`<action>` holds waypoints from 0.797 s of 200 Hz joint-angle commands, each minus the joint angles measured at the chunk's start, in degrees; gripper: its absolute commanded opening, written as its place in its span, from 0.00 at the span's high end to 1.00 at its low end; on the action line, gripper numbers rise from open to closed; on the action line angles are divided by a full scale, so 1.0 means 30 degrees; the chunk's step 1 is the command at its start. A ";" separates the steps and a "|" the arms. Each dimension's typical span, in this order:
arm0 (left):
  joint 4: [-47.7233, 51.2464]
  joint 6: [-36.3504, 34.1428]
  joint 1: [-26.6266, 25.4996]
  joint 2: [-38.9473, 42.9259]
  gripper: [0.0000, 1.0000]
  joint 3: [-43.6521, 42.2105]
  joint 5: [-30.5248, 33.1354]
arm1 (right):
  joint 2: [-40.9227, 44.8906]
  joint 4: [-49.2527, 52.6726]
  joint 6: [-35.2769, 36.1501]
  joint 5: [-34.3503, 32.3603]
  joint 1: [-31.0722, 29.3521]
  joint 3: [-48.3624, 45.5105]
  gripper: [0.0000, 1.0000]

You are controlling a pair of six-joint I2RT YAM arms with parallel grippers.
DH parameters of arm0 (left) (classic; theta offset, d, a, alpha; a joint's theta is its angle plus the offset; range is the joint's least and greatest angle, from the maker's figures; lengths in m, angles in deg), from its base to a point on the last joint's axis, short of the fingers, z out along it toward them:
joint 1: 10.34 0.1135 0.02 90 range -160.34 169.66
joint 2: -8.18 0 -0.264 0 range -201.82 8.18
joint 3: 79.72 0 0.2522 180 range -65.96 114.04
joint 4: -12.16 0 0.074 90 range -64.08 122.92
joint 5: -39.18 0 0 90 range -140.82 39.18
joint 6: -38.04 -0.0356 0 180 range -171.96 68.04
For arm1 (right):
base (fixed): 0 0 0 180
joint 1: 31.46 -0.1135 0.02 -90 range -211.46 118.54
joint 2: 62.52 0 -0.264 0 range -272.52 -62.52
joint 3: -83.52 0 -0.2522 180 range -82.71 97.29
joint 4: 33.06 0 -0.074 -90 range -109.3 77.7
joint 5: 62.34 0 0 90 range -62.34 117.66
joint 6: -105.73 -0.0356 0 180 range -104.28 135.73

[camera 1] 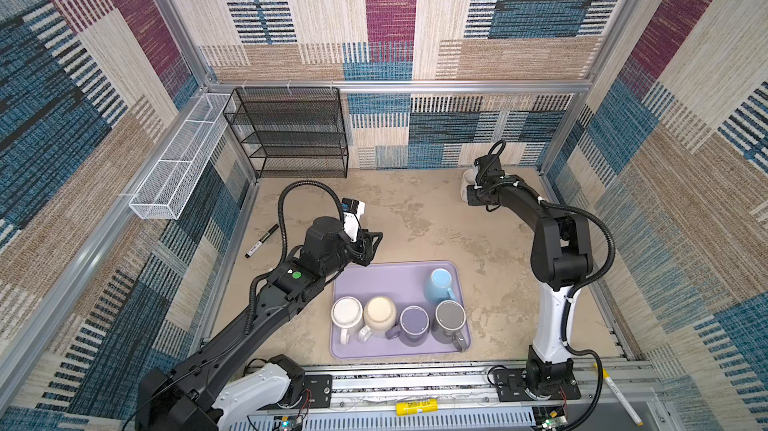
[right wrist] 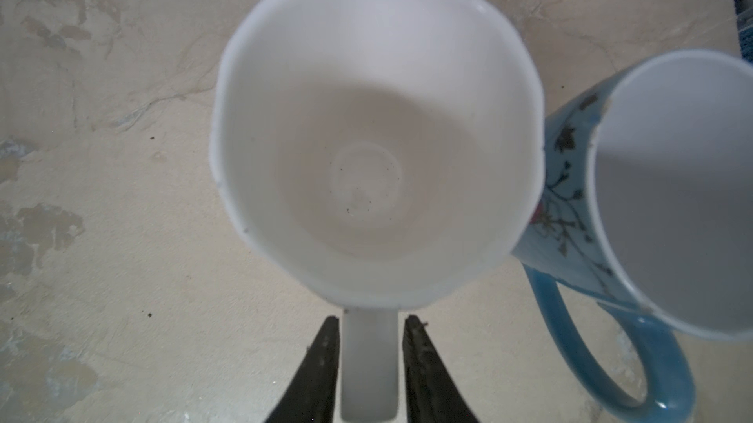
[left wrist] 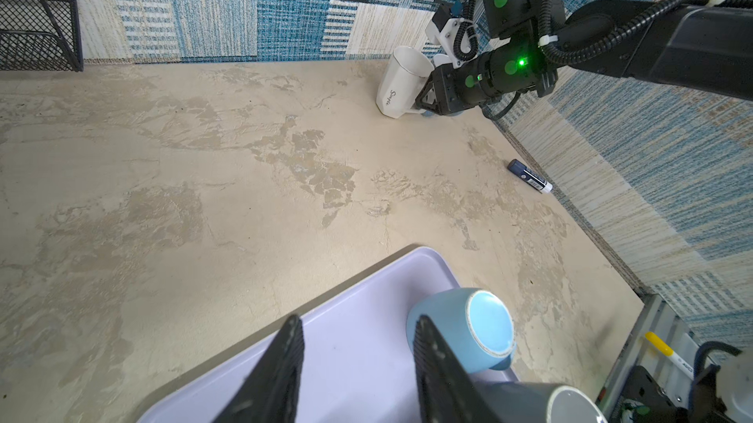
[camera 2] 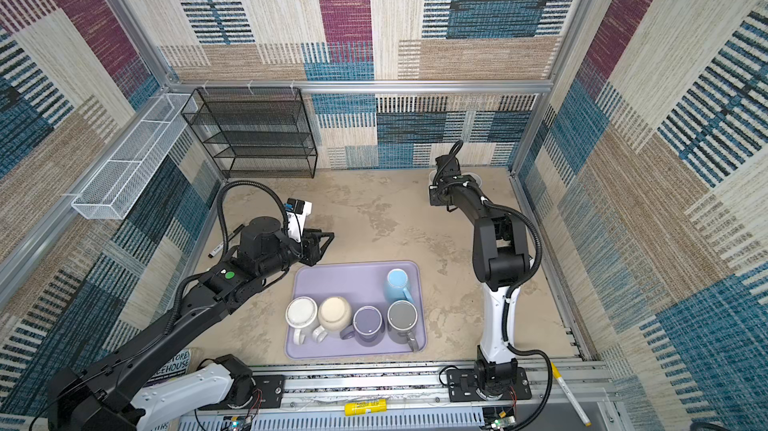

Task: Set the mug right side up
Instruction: 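Lower the white mug onto the table beside the blue flowered mug, then open and raise the right gripper while the left gripper moves over the tray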

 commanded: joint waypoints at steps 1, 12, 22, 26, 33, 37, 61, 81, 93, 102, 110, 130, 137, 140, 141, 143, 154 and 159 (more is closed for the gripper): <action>0.0363 -0.0400 -0.0023 -0.0016 0.55 0.0179 0.0227 | 0.0419 -0.0541 0.0024 0.0007 0.0005 -0.0109 0.68; 0.0408 -0.0374 -0.0043 0.0021 0.55 0.0173 0.0260 | 0.0631 -0.0468 0.0015 0.0005 0.0005 -0.0188 0.66; 0.0517 -0.0404 -0.0067 0.0021 0.55 0.0175 0.0299 | 0.0911 -0.0494 -0.0004 0.0049 0.0015 -0.0367 0.63; 0.0608 -0.0403 -0.0065 0.0023 0.55 0.0208 0.0342 | 0.1055 -0.0512 0.0008 0.0057 0.0015 -0.0429 0.63; 0.0693 -0.0403 -0.0083 0.0028 0.55 0.0222 0.0428 | 0.1308 -0.0576 0.0006 0.0154 0.0007 -0.0589 0.61; 0.0804 -0.0392 -0.0095 0.0047 0.55 0.0251 0.0468 | 0.1444 -0.0626 0.0009 0.0230 0.0005 -0.0677 0.61; 0.1118 -0.0425 -0.0156 0.0050 0.54 0.0422 0.0557 | 0.2384 -0.0789 -0.0152 0.1002 0.0005 -0.1071 0.58; 0.1463 -0.0408 -0.0195 0.0015 0.55 0.0570 0.0691 | 0.3320 -0.1068 -0.0244 0.1565 0.0005 -0.1653 0.57; 0.1812 -0.0404 -0.0273 -0.0009 0.54 0.0748 0.0923 | 0.4000 -0.1375 -0.0339 0.1973 -0.0021 -0.2170 0.58; 0.2127 -0.0373 -0.0292 -0.0036 0.54 0.0852 0.1179 | 0.4573 -0.1695 -0.0475 0.2452 -0.0025 -0.2852 0.58; 0.2415 -0.0307 -0.0312 -0.0074 0.54 0.0996 0.1350 | 0.5104 -0.2041 -0.0637 0.2959 -0.0052 -0.3383 0.58; 0.3289 0.0082 -0.0354 -0.0212 0.55 0.1371 0.1856 | 0.6451 -0.3007 -0.0949 0.4170 -0.0112 -0.4740 0.58; 0.3674 0.0334 -0.0378 -0.0254 0.55 0.1479 0.2062 | 0.6869 -0.3368 -0.1026 0.4643 -0.0156 -0.5185 0.58; 0.3846 0.0460 -0.0389 -0.0292 0.55 0.1498 0.2117 | 0.7033 -0.3495 -0.1032 0.4850 -0.0169 -0.5376 0.58; 0.3911 0.0482 -0.0390 -0.0326 0.55 0.1520 0.2132 | 0.7078 -0.3534 -0.1039 0.4922 -0.0170 -0.5427 0.58; 0.4047 0.0549 -0.0391 -0.0366 0.55 0.1566 0.2179 | 0.7193 -0.3585 -0.1036 0.5041 -0.0171 -0.5524 0.58; 0.4750 0.0853 -0.0426 -0.0526 0.55 0.1710 0.2391 | 0.7641 -0.3940 -0.1104 0.5558 -0.0211 -0.6054 0.58; 0.5005 0.1020 -0.0468 -0.0578 0.55 0.1745 0.2577 | 0.7855 -0.4104 -0.1146 0.5754 -0.0236 -0.6303 0.59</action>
